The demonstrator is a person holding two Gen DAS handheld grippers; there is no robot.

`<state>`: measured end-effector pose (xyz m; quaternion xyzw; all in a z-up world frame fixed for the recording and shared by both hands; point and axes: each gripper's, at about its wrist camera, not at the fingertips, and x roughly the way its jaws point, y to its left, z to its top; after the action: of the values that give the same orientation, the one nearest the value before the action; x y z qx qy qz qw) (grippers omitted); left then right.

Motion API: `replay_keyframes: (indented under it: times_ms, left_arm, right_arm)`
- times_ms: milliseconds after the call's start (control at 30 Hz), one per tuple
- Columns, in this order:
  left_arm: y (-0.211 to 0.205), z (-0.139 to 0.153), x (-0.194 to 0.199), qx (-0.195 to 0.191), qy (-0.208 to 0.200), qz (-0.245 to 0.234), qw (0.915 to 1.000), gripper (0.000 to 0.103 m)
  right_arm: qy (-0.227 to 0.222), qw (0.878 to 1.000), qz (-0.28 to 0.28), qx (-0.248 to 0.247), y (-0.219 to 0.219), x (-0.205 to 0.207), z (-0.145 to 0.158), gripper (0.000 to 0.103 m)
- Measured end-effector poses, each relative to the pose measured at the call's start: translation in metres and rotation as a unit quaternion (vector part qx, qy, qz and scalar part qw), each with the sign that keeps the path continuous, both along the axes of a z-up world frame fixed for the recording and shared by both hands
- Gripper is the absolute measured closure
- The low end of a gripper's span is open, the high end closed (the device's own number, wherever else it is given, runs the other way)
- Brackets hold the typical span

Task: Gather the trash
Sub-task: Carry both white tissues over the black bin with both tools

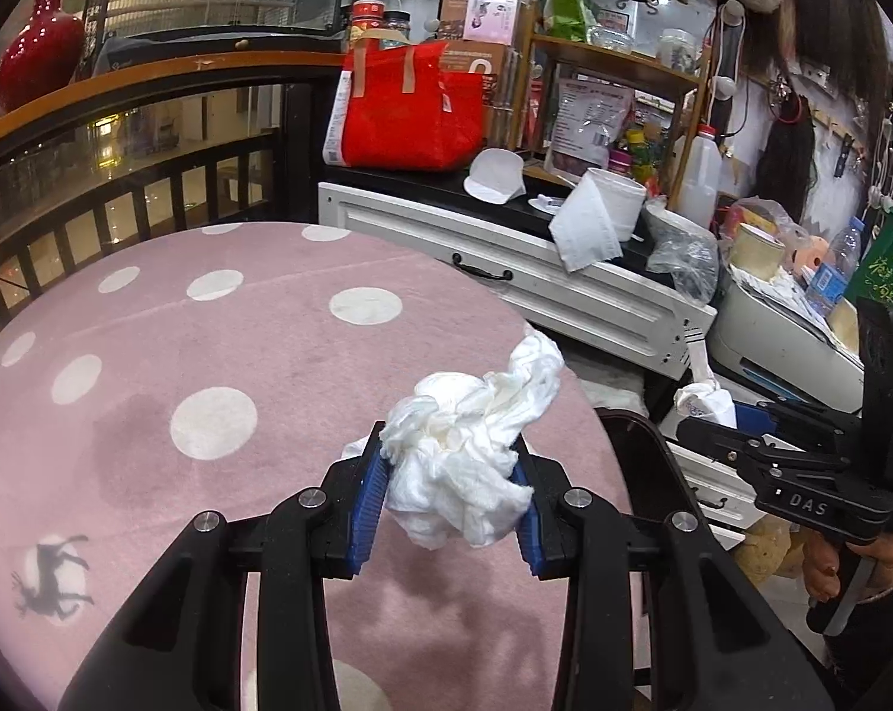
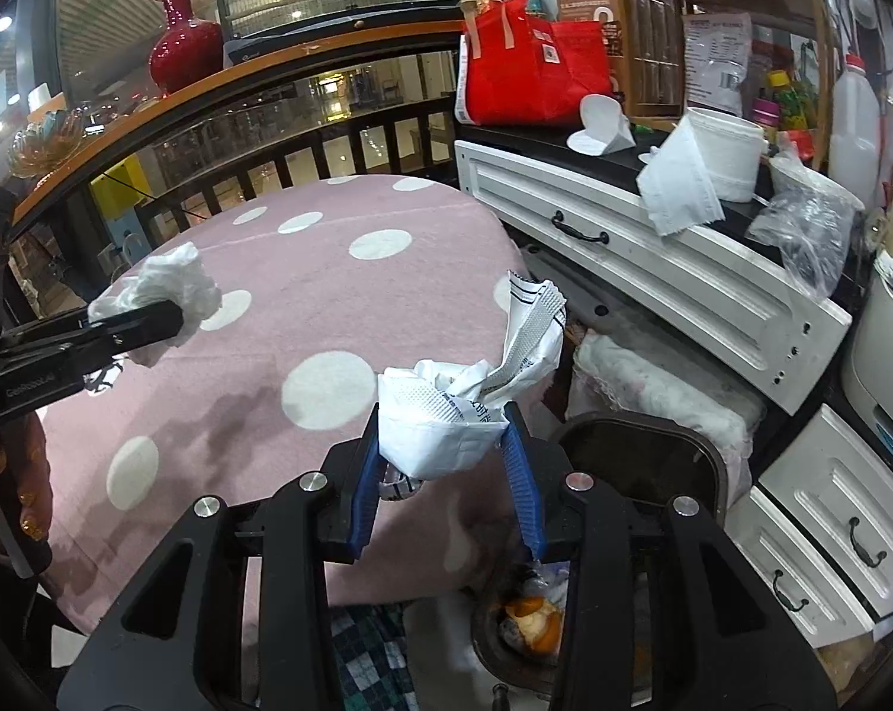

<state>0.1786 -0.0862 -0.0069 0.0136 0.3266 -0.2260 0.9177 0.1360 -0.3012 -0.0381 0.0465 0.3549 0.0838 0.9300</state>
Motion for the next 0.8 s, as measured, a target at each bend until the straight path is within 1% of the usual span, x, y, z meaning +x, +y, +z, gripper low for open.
replay_keyframes:
  times_ms: [200, 433, 700, 800]
  left_arm:
    - [-0.017, -0.003, -0.012, -0.010, 0.005, -0.022, 0.9997, 0.066]
    - [-0.042, -0.008, -0.023, -0.016, 0.013, -0.049, 0.9986, 0.066]
    - [-0.068, -0.015, -0.029, -0.028, 0.029, -0.072, 0.9966, 0.066]
    - [-0.080, -0.018, -0.031, -0.024, 0.032, -0.081, 0.9959, 0.066]
  right_arm:
    - [0.011, 1.000, -0.020, -0.006, -0.028, -0.015, -0.013, 0.065]
    - [0.040, 0.998, -0.055, -0.005, -0.059, -0.027, -0.038, 0.064]
    - [0.106, 0.992, -0.069, -0.005, -0.075, -0.013, -0.090, 0.064]
    - [0.129, 0.989, -0.071, -0.006, -0.077, -0.004, -0.110, 0.064]
